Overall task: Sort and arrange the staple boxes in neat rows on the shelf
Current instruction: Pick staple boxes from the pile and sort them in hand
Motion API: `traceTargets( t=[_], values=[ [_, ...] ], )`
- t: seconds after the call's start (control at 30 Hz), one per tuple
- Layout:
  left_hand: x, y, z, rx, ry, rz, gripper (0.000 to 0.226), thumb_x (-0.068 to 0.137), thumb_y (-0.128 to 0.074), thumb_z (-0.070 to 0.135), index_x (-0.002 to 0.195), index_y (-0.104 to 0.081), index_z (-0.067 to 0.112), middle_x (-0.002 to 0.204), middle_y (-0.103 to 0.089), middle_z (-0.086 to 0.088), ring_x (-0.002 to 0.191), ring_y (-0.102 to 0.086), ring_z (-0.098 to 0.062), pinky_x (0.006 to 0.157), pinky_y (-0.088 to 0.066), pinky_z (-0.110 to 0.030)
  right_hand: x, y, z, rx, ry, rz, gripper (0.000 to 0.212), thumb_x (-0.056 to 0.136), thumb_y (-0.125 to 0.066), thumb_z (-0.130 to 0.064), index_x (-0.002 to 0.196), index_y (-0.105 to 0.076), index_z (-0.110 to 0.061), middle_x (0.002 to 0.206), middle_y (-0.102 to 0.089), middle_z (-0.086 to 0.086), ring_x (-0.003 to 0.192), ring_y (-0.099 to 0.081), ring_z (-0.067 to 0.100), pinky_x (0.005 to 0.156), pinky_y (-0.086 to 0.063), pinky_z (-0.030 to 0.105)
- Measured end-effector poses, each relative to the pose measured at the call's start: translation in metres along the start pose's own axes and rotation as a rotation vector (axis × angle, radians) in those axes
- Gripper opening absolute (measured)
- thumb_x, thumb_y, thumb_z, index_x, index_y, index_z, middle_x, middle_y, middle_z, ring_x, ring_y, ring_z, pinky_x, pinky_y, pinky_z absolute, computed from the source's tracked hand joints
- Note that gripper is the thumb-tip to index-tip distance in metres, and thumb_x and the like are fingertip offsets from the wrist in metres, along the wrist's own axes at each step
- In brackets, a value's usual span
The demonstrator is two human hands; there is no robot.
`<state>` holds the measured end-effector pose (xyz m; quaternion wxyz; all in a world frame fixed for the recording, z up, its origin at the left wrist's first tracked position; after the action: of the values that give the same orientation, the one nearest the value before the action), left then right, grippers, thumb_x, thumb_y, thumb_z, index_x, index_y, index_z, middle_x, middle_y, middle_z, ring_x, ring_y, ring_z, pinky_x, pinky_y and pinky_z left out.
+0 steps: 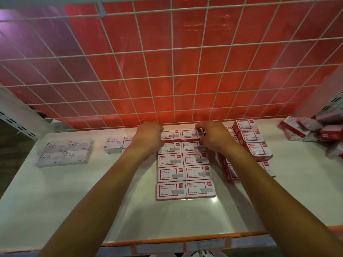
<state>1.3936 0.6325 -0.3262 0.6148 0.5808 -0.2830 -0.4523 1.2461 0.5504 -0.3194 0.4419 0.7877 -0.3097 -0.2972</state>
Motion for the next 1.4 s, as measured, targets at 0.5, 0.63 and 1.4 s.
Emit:
traceTargets(
  t=[0.5, 0.63, 1.4],
  values=[
    [-0.001, -0.003, -0.002, -0.032, -0.026, 0.035, 0.022, 0.084, -0.068, 0.022, 0.105, -0.068, 0.020, 0.105, -0.069, -0.001, 0.097, -0.062, -0.022, 0.074, -0.037, -0.024, -0.006, 0.000, -0.002, 0.082, -0.048, 0.034, 0.038, 0.087, -0.064, -0.010, 0.124, -0.057, -0.007, 0.125, -0.060, 0.010, 0.114, -0.055, 0.028, 0.085, -0.041, 0.026],
    [-0.002, -0.003, -0.003, -0.053, -0.027, 0.035, 0.021, 0.084, -0.068, 0.022, 0.105, -0.069, 0.019, 0.105, -0.069, 0.000, 0.095, -0.062, -0.021, 0.074, -0.038, -0.024, -0.002, -0.005, 0.002, 0.073, -0.068, 0.035, 0.029, 0.086, -0.063, -0.011, 0.115, -0.061, -0.008, 0.115, -0.064, 0.010, 0.103, -0.058, 0.027, 0.075, -0.039, 0.024],
    [-0.019, 0.004, 0.000, -0.076, 0.011, 0.035, 0.023, 0.085, -0.065, 0.017, 0.108, -0.064, 0.014, 0.110, -0.068, -0.008, 0.100, -0.062, -0.027, 0.083, -0.047, -0.032, -0.009, -0.006, -0.007, -0.020, -0.008, 0.104, 0.037, 0.084, -0.064, -0.014, 0.120, -0.057, -0.010, 0.117, -0.062, 0.010, 0.109, -0.055, 0.029, 0.088, -0.043, 0.034]
  ],
)
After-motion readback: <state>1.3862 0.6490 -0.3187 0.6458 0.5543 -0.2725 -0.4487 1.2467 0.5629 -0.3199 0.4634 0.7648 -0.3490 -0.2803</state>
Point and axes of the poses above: each hand's wrist, its own x-axis towards the middle knuckle, its own y-axis out of the back of the hand, z = x × y, the point moved 9 cm from there along x, towards the middle knuckle
